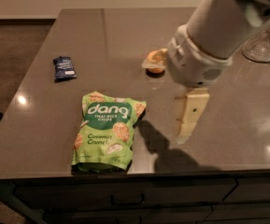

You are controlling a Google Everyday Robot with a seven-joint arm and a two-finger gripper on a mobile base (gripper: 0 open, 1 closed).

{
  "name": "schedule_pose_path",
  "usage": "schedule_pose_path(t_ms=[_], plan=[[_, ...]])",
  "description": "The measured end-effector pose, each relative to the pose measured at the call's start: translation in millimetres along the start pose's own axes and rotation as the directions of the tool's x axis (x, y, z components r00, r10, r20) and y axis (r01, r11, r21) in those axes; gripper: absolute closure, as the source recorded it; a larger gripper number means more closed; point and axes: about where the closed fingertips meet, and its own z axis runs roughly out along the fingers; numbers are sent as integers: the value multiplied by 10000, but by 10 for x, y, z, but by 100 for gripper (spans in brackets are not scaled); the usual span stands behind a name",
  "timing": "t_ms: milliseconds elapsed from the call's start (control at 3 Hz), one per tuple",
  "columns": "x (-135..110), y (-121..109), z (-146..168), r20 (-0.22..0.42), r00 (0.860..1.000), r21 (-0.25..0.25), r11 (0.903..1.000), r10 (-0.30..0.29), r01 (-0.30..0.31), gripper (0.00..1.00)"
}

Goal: Pick green rice chip bag

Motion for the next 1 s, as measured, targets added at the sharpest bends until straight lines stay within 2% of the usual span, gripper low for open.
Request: schedule_pose_path(t_ms=[333,667,1000], plan=[[-267,8,193,280,9924,-299,9923,-1195,1204,0],[-629,72,477,710,9623,-632,9616,-2627,2672,0],[-733,66,662,754,9450,-827,9424,-3184,3241,0]])
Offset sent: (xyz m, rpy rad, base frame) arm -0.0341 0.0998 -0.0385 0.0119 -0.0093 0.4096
